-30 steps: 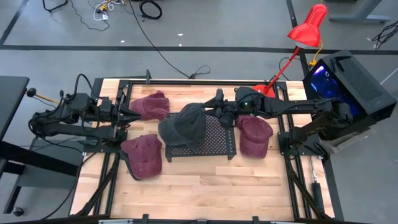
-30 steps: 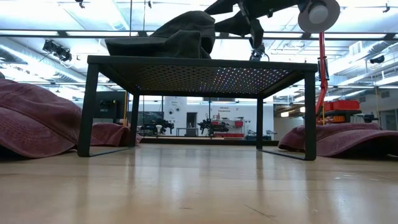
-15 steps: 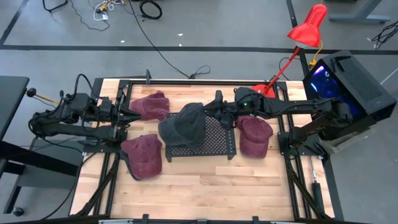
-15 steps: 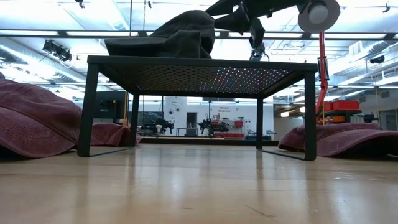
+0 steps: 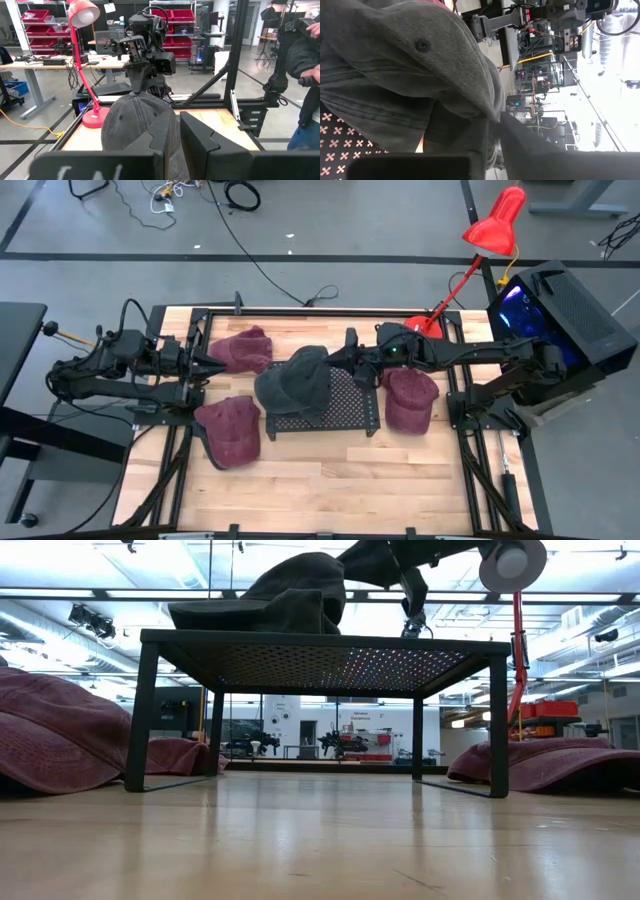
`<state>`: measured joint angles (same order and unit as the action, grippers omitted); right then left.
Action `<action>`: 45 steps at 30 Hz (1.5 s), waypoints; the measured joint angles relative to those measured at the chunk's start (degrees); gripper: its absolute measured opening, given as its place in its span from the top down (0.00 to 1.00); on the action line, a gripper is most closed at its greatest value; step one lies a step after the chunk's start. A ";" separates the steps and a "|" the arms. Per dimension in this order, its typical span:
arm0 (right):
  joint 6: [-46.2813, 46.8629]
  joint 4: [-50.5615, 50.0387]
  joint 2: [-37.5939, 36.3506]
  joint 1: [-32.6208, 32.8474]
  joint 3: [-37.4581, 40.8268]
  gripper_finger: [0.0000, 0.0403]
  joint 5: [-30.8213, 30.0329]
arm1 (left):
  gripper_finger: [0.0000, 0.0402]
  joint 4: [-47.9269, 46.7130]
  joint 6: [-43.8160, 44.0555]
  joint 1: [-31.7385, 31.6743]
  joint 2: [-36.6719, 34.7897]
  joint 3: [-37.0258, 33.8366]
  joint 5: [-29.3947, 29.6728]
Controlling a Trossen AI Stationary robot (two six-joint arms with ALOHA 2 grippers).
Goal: Pick & Place hat
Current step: Stack the right black cap on top of the black cap on the shelf
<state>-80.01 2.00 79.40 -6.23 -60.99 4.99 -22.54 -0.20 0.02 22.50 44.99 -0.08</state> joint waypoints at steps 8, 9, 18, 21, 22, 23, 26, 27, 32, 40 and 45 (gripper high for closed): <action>2.89 0.00 0.00 0.36 0.00 0.98 0.02 | 0.88 0.02 -0.01 0.01 0.00 0.00 0.01; 3.31 0.00 0.00 0.36 0.00 0.98 0.00 | 0.88 0.00 -0.01 0.01 0.00 0.00 0.02; 6.19 1.23 -0.02 0.55 0.00 1.00 -0.04 | 0.88 0.00 0.01 -0.01 0.00 0.00 0.02; 8.41 3.63 -0.27 0.71 0.00 1.00 -0.89 | 0.88 0.01 0.00 0.01 0.00 0.00 0.02; 9.04 4.20 -0.44 0.71 0.00 1.00 -0.94 | 0.88 0.00 -0.01 -0.01 -0.01 0.00 0.02; 9.36 5.17 -0.50 0.71 -0.02 1.00 -0.96 | 0.88 0.02 -0.01 0.00 -0.01 0.00 0.02; 10.64 5.65 -0.76 0.71 -0.02 1.00 -1.07 | 0.88 0.00 -0.01 -0.01 -0.02 0.00 0.00; 10.65 5.76 -0.76 0.79 -0.07 1.00 -1.07 | 0.88 0.02 -0.01 -0.01 0.00 0.00 0.02; 10.67 5.70 -0.76 1.72 -2.79 1.00 -1.11 | 0.88 0.00 0.00 -0.01 -0.01 0.00 0.02; 14.84 5.61 -0.81 2.37 -8.51 1.00 -1.09 | 0.88 0.00 0.00 0.01 0.00 0.00 0.01; 14.45 5.07 -0.81 3.09 -11.49 1.00 -2.22 | 0.88 0.00 0.00 0.00 0.00 0.00 0.01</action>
<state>-65.56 7.07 78.59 -3.14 -72.48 2.78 -22.54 -0.19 0.02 22.50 44.99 -0.06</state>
